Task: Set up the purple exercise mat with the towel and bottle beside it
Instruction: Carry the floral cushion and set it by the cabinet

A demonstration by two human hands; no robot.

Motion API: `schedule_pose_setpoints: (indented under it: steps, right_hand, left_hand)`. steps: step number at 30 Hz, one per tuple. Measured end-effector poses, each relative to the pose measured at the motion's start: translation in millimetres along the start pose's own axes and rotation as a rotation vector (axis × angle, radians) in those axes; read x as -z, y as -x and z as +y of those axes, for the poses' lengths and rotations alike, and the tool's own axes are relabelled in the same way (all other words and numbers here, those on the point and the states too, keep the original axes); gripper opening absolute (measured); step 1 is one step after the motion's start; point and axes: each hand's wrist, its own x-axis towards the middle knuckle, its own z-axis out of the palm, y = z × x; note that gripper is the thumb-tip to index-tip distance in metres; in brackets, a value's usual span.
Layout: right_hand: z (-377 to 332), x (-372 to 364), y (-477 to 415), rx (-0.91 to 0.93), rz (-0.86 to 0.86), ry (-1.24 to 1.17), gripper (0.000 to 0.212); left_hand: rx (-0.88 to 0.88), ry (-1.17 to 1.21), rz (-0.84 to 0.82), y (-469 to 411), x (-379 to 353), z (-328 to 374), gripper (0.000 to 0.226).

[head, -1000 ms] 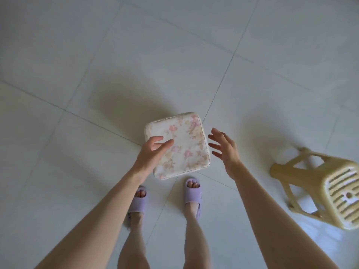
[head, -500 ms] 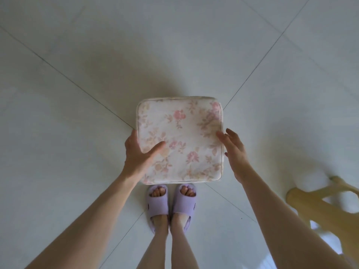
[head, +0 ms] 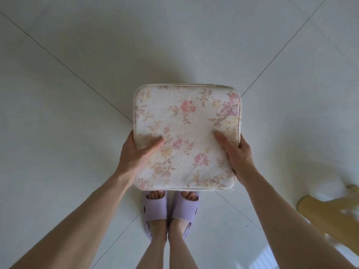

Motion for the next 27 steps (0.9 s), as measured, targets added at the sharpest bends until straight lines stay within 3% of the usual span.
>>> schedule_pose_setpoints:
  steps: [11, 27]
  right_hand:
    - [-54.2, -12.8, 40.9, 0.013, 0.047, -0.058, 0.040]
    - [-325.0, -24.8, 118.4, 0.170, 0.086, -0.122, 0.050]
  left_hand:
    - [-0.074, -0.045, -0.069, 16.8, 31.5, 71.9, 0.060]
    - [-0.273, -0.060, -0.092, 67.5, 79.7, 360.2, 0.044]
